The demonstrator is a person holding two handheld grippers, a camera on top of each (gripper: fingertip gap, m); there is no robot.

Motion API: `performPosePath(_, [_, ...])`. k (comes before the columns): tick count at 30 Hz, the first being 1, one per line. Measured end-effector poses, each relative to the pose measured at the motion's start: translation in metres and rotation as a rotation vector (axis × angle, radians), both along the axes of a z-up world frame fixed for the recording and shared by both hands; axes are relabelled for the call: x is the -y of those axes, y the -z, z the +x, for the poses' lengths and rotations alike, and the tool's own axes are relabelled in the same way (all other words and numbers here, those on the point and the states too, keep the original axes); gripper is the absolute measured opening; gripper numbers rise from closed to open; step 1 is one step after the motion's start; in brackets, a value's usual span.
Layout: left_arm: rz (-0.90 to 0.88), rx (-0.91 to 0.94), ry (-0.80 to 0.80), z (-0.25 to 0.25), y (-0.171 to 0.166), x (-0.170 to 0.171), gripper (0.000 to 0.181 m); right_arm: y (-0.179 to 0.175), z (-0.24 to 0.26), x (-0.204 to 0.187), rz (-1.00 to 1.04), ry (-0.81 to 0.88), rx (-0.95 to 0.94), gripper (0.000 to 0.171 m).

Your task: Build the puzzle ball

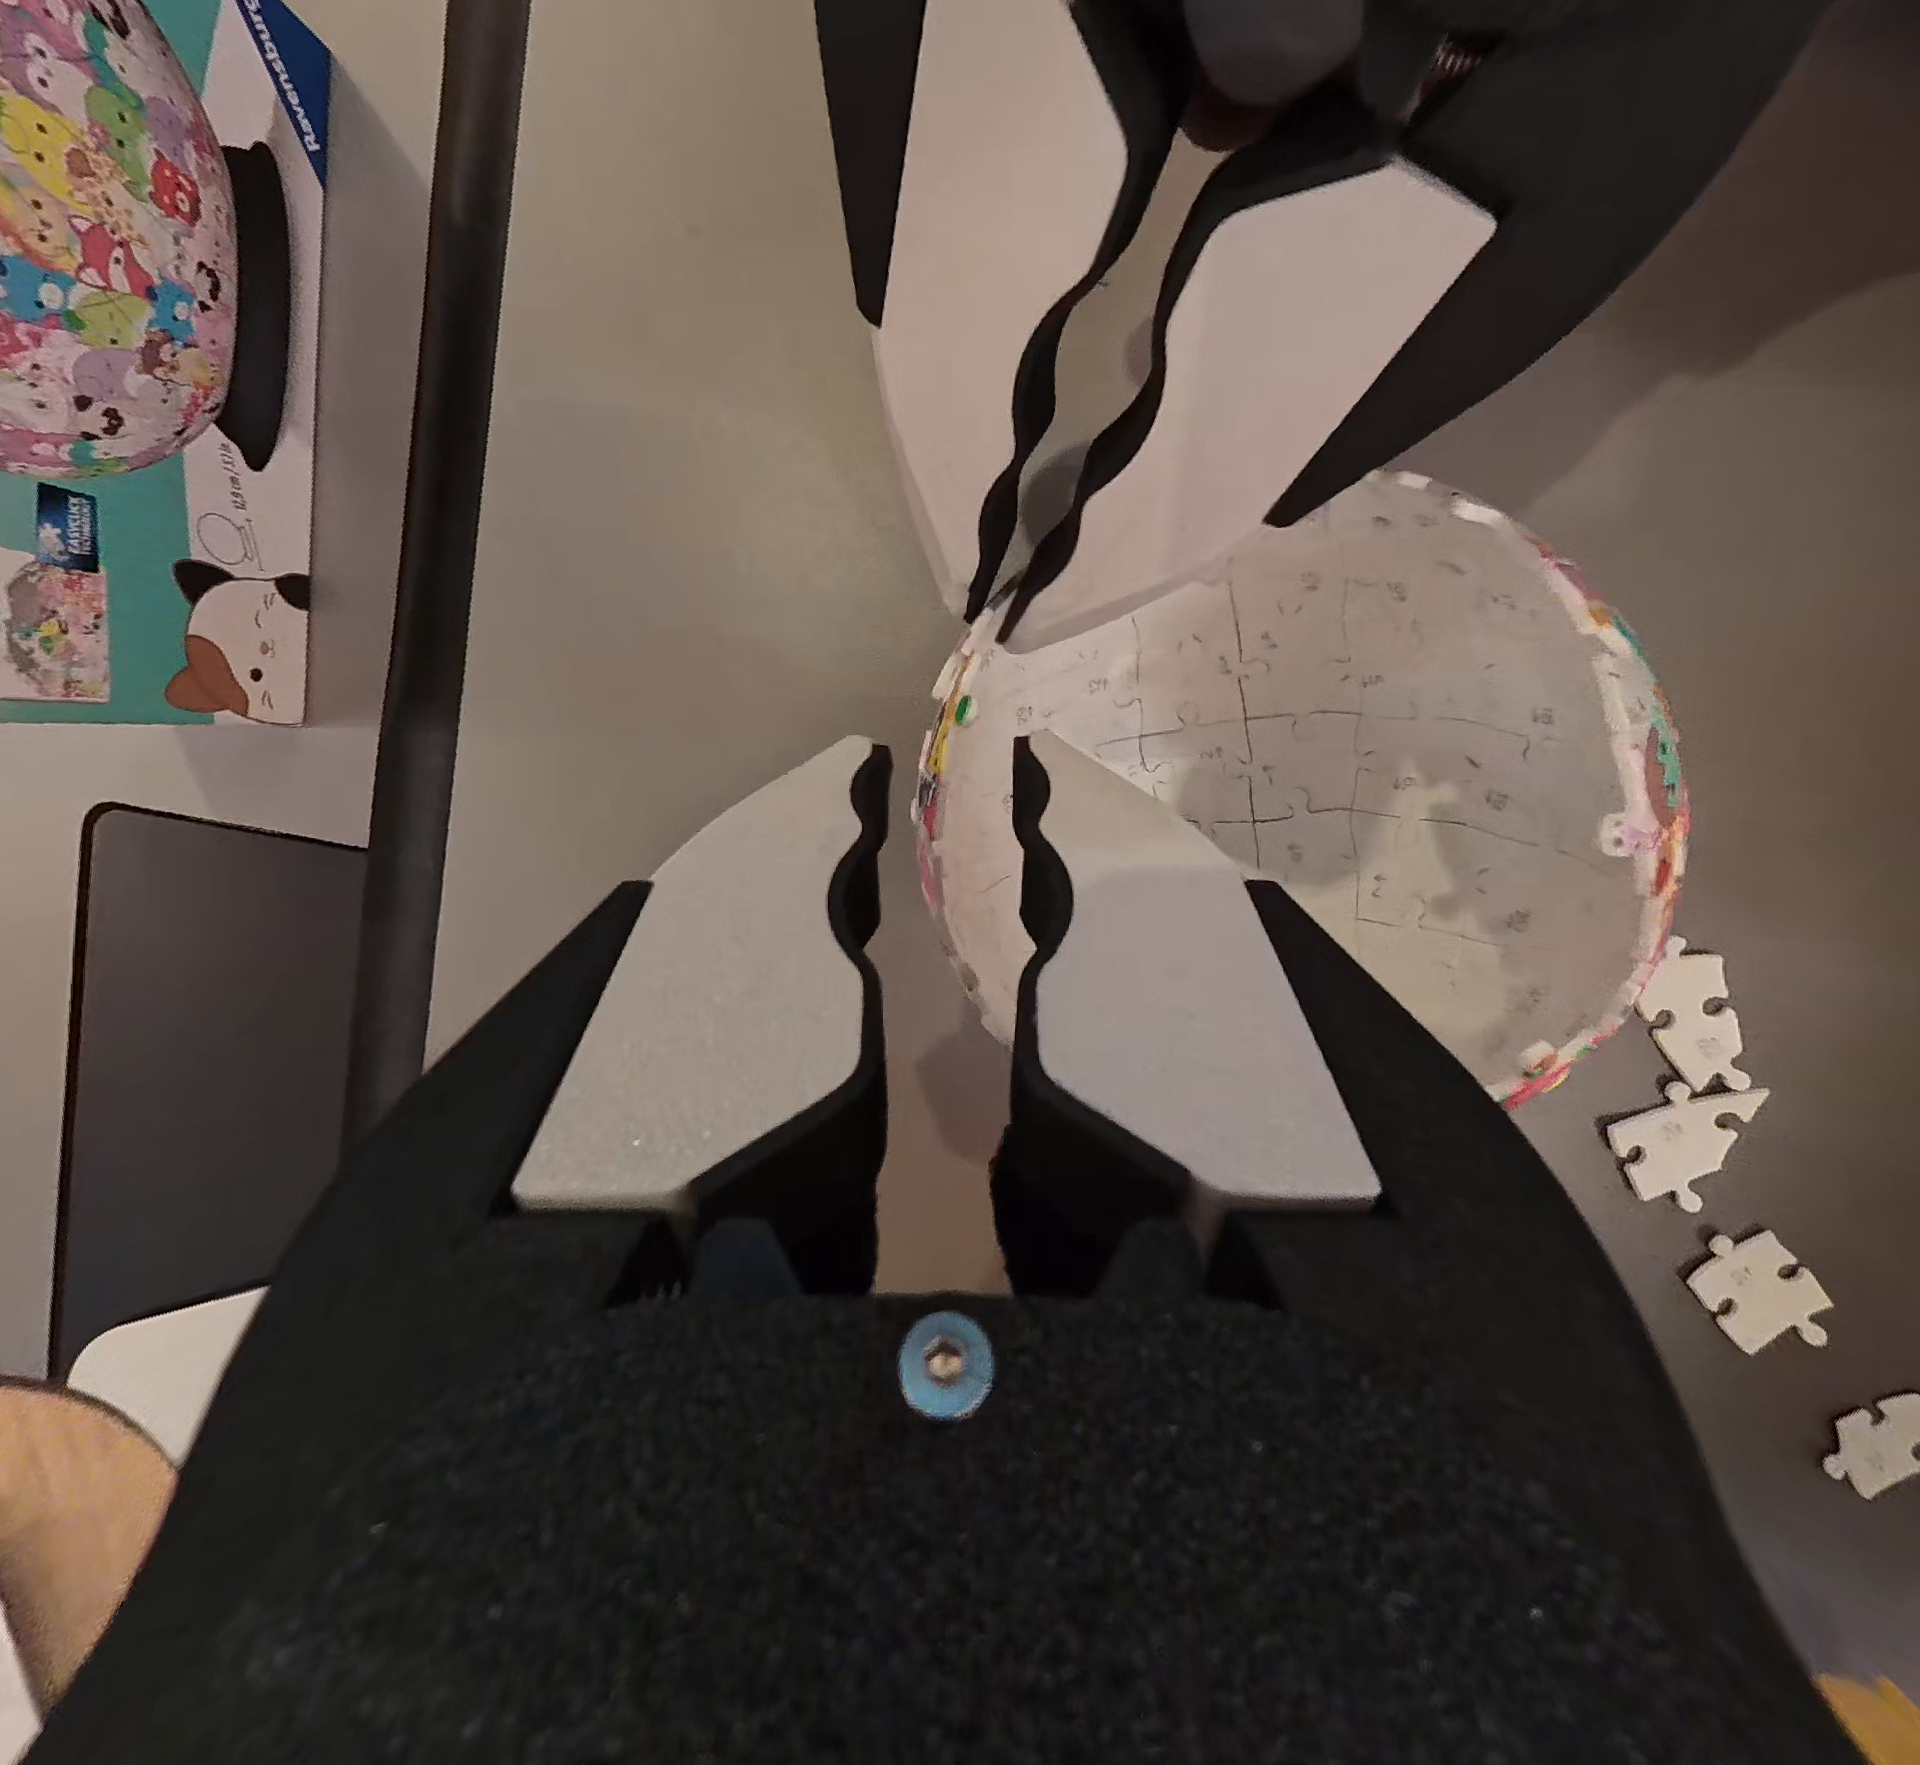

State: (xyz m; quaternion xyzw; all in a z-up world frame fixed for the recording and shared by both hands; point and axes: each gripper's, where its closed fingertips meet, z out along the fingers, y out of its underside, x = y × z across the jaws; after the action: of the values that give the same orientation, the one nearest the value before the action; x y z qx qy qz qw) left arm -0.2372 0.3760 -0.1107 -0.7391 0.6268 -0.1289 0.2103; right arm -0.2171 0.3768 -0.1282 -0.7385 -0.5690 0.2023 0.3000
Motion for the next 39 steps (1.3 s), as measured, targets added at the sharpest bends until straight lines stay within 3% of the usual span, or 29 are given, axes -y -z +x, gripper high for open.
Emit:
performPosePath(6, [0.018, -0.001, 0.002, 0.0002, -0.0022, -0.0024, 0.005, 0.0004, 0.0009, 0.0009, -0.005, -0.014, -0.008, 0.005])
performPosePath(24, [0.038, -0.048, 0.051, 0.0087, -0.0018, -0.0002, 0.014, 0.0006, 0.0021, 0.0015, 0.034, -0.041, 0.004, 0.005])
performPosePath(39, [0.073, -0.052, 0.05, 0.0079, 0.0021, -0.0018, 0.002, 0.0013, 0.0011, 0.0028, 0.089, -0.083, 0.01, 0.005])
